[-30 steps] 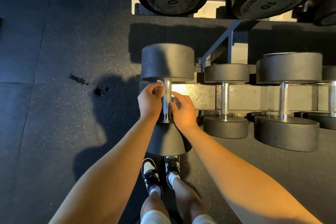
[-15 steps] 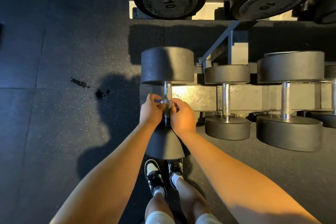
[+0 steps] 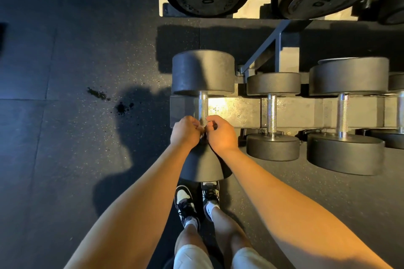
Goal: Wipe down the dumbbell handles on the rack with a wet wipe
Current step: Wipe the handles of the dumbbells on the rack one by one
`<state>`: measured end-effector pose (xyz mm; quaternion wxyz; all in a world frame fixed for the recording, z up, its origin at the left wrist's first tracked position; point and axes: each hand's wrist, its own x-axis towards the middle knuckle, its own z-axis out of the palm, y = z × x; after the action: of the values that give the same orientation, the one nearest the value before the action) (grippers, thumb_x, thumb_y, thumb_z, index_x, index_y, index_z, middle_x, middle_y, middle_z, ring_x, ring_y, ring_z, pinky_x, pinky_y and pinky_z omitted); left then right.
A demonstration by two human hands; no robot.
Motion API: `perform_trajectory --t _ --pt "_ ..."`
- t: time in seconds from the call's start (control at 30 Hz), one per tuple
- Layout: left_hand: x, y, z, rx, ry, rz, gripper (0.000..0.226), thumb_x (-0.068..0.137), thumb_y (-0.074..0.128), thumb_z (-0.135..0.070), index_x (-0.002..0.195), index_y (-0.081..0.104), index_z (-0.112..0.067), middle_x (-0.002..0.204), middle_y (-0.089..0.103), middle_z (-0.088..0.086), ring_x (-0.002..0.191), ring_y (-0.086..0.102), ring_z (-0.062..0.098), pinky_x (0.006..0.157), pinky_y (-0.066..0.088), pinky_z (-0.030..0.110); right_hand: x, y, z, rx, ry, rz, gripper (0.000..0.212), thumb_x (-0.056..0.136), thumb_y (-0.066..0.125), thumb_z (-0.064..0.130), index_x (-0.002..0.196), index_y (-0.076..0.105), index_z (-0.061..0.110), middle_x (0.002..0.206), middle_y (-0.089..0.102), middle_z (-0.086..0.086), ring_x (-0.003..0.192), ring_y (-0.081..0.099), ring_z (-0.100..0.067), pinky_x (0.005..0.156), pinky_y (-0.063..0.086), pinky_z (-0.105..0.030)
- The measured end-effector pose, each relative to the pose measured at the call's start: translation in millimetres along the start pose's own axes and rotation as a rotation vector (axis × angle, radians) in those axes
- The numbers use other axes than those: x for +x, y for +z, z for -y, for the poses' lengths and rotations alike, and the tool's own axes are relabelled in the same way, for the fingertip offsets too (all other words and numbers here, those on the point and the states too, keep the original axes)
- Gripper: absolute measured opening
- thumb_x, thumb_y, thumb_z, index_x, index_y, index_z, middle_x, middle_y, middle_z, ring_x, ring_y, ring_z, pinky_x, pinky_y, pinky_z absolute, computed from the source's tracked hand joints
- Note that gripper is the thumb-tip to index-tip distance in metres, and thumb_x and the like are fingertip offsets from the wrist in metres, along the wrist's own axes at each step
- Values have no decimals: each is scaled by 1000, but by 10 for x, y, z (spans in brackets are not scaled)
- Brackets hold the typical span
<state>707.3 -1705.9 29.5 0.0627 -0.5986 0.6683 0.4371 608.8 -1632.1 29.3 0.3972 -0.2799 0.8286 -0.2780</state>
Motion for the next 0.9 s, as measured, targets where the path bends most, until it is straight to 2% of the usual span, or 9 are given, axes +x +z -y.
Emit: perform_trajectory --t 0.23,0.33,0.4,0.47,0.57,0.63,0.77,0.83,0.9 --pt "-187 -62 1 -80 27 24 20 97 63 -14 115 69 -15 114 71 3 97 64 13 83 50 25 -160 -102 14 35 -2 56 19 100 52 14 113 65 19 94 68 -2 89 64 -22 82 53 -36" --pt "-282 -76 12 -191 88 -27 22 101 58 -18 121 65 -19 117 70 -2 98 64 9 78 48 20 -181 -138 77 105 7 73 17 100 53 20 115 61 25 96 66 3 88 63 -18 83 54 -34" --pt "-319 -69 -12 -276 144 -25 23 103 53 -19 125 58 -23 110 70 -5 87 65 3 67 45 11 -179 -161 127 173 -1 89 17 101 56 25 117 60 28 105 64 4 95 62 -14 83 52 -29" --pt "-312 -57 -84 -329 188 -11 25 105 49 -22 129 48 -25 102 68 -4 75 65 4 56 44 10 -139 -175 163 261 12 69 19 99 59 21 116 63 26 111 62 2 101 61 -14 85 53 -28" --pt "-271 -24 -155 -310 265 -34 29 104 49 -21 132 42 -20 104 64 -2 78 63 7 61 45 17 -2 -205 171 325 52 -48 20 92 65 9 104 72 23 109 65 -1 99 64 -18 92 56 -38" --pt "-273 1 -131 -308 245 -112 25 103 49 -20 128 44 -22 96 63 -4 76 63 9 64 50 23 113 -212 211 222 -27 -121 18 93 65 8 105 74 19 109 65 0 99 62 -13 93 52 -30" --pt "-302 35 -17 -146 125 -143 20 107 39 -35 119 53 -31 84 64 -7 75 65 12 64 51 30 332 -129 384 39 -194 -145 28 96 61 5 123 70 11 118 60 -1 98 56 -4 79 37 3" --pt "-292 49 6 -69 98 -121 27 108 34 -40 112 59 -31 80 64 -6 70 62 11 58 44 26 382 -69 397 -15 -187 -119 28 99 57 4 125 67 6 109 56 2 83 56 3 65 39 3" --pt "-296 50 -1 -65 88 -119 30 108 33 -41 113 60 -30 81 64 -7 67 60 5 56 39 23 347 -49 336 -47 -178 -100 27 100 56 4 125 65 4 99 53 6 77 57 2 61 44 -3"
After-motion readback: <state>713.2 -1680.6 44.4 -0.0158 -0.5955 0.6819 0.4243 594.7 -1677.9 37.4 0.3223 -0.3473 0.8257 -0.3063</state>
